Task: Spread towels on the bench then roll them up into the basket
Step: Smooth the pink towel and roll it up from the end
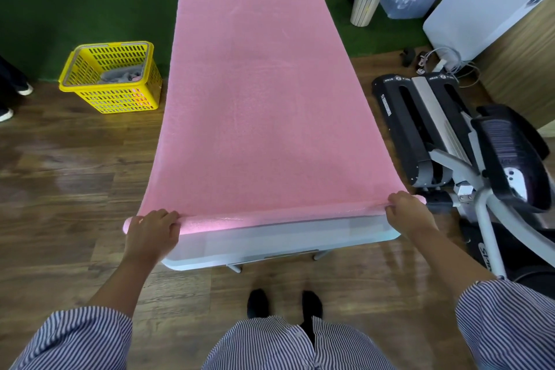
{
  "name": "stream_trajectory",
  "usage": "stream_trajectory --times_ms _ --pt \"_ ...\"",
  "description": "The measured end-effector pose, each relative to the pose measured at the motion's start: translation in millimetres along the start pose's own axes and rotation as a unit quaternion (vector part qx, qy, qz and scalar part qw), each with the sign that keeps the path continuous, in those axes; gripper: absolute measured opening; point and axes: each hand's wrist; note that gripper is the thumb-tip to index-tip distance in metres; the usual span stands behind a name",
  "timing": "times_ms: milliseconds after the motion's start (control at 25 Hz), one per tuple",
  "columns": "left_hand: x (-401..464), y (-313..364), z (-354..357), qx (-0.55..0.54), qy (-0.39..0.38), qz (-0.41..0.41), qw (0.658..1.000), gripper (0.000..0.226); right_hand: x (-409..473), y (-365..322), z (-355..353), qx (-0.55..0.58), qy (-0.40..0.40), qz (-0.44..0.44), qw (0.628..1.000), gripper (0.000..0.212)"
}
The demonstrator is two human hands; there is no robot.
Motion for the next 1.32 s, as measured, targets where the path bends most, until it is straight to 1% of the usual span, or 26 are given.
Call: stream_trajectory --times_ms 40,80,120,160,240,320,360,440,480,600,680,760,840,880,960,1000,1080,1160,1240,1280,1320 --pt "1.5 3.2 -2.9 -0.008 0.011 -0.016 1.000 0.027 -0.1 -2.8 -0.9 0.003 0.011 -0.001 1.000 0.016" --pt "2.8 6.1 -1.7 -0.021 0.041 -0.028 0.999 0.018 -0.6 -5.9 -1.3 0.005 0.022 -0.002 1.000 0.022" --pt "3.5 11.1 -2.4 -0.030 0.059 -0.035 0.997 0.019 -0.4 -7.8 -1.0 0.008 0.031 -0.011 0.999 0.028" --pt "2.9 14.9 0.4 -0.031 0.070 -0.026 0.997 0.025 -0.4 -9.4 0.0 0.008 0.038 -0.029 0.999 0.033" --pt "-0.9 19.2 6.9 -0.033 0.074 0.017 0.997 0.029 -1.9 -8.4 5.1 -0.004 0.045 -0.059 0.997 0.037" --pt "-3.4 21.8 9.4 -0.038 0.054 0.028 0.997 0.034 -2.9 -6.1 9.8 -0.007 0.062 -0.059 0.996 0.036" --pt "-2.4 24.1 7.9 -0.035 0.033 0.022 0.999 0.039 -3.0 -5.8 10.7 -0.023 0.064 -0.061 0.996 0.037" --pt "0.7 29.5 5.4 -0.025 -0.004 0.012 1.000 0.046 -2.4 -8.6 9.2 -0.051 0.058 -0.062 0.995 0.038" --pt "2.2 32.3 4.9 -0.021 -0.007 0.003 1.000 0.045 -0.5 -10.4 8.3 -0.046 0.052 -0.056 0.996 0.037" --pt "5.5 38.6 -2.5 -0.022 -0.021 -0.023 0.999 0.039 4.2 -15.8 5.4 -0.005 0.037 -0.043 0.998 0.025" --pt "4.3 37.7 -3.5 -0.014 -0.025 -0.019 0.999 0.040 6.4 -13.7 4.6 -0.038 0.024 -0.053 0.998 0.016" --pt "3.3 33.3 0.5 -0.003 -0.015 -0.004 1.000 0.038 8.2 -9.6 5.4 -0.067 0.011 -0.057 0.996 0.019" --pt "7.3 32.6 1.3 -0.003 0.012 -0.012 1.000 0.028 10.2 -9.0 8.5 -0.050 0.047 -0.062 0.996 0.019" --pt "9.7 33.9 2.7 -0.010 0.034 -0.017 0.999 0.027 9.4 -11.0 9.1 -0.044 0.064 -0.065 0.995 0.019" --pt "14.1 39.6 4.8 -0.027 0.052 -0.012 0.998 0.039 8.6 -17.2 8.5 -0.047 0.080 -0.083 0.992 0.031" --pt "15.2 42.5 5.2 -0.038 0.049 0.000 0.998 0.040 7.4 -19.2 9.0 -0.049 0.082 -0.093 0.991 0.034" --pt "17.5 44.5 6.3 -0.048 0.038 0.014 0.998 0.034 3.9 -21.5 9.1 -0.041 0.078 -0.104 0.991 0.030" --pt "21.0 44.1 5.4 -0.048 0.015 0.004 0.999 0.030 2.6 -20.6 10.8 -0.029 0.074 -0.106 0.991 0.033" --pt "22.6 45.8 4.5 -0.047 -0.016 -0.004 0.999 0.036 3.2 -21.1 10.7 -0.034 0.066 -0.101 0.992 0.040" --pt "22.7 47.3 4.2 -0.040 -0.014 -0.007 0.999 0.033 3.7 -22.1 9.2 -0.040 0.066 -0.097 0.992 0.040" --pt "21.8 49.8 0.8 -0.032 -0.010 -0.009 0.999 0.026 4.5 -23.3 8.2 -0.046 0.065 -0.095 0.992 0.036"
Point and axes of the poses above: each hand's wrist, its own x-axis towards the middle knuckle, its own z-axis out of the palm, y = z × x, and after that the axes turned 6 degrees about z, right-handed
